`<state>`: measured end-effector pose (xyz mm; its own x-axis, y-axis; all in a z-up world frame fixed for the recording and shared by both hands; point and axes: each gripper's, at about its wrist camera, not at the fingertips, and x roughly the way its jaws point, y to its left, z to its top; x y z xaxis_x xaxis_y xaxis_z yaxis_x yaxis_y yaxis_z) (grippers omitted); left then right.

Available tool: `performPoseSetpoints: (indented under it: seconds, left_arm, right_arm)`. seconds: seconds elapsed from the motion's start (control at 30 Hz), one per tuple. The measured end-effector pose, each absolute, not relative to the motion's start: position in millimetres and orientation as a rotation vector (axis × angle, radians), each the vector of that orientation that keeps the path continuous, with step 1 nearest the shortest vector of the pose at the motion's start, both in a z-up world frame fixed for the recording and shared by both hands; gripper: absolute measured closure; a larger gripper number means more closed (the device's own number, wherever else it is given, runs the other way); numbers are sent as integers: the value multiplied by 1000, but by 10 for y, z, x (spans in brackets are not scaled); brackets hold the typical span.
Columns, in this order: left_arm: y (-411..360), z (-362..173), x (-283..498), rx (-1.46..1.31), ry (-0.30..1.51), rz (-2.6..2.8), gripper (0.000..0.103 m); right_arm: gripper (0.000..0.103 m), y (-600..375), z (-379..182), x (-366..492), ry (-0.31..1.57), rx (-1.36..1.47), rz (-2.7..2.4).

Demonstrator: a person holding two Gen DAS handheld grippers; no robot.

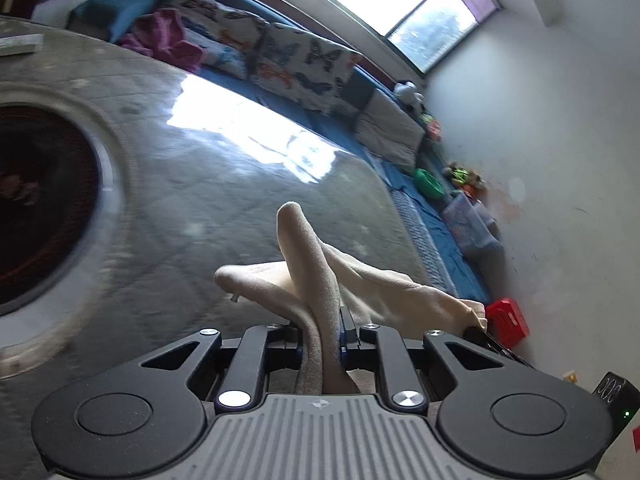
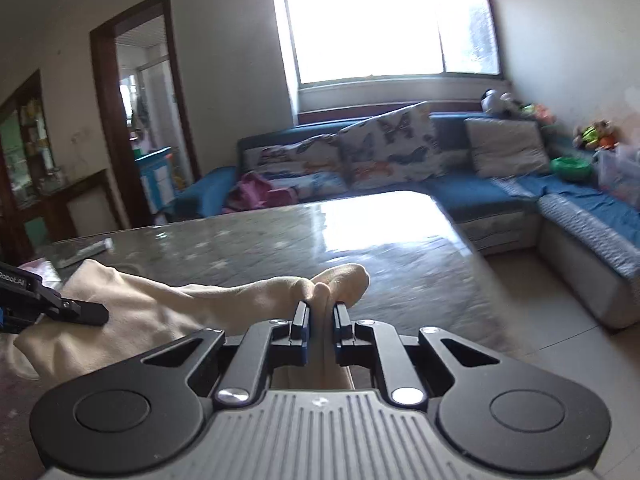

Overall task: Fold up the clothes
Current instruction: 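Lift the shirt with both grippers and carry it away from the cooktop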

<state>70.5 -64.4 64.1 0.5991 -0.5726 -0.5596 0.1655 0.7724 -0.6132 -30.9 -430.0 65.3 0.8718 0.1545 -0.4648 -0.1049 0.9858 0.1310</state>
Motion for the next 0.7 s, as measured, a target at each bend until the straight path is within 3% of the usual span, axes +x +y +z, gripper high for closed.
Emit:
performPoseSetpoints:
  seconds: [0.23, 0.43, 0.6, 0.7]
  left_arm:
    - [-1407, 555, 977, -512, 850, -578, 87]
    - [-1703, 310, 1069, -427, 936, -561, 86]
    - [-1613, 244, 1068, -357, 953, -518, 79]
    - [-1515, 290, 1039, -331, 928, -482, 67]
  right_arm:
    - [93, -4849, 728, -254, 520, 44, -26]
    - [92, -5040, 409, -120, 611, 51, -80]
    - [84, -5025, 204, -46, 661, 32, -137]
    - [83, -5020, 205, -29, 650, 48, -152]
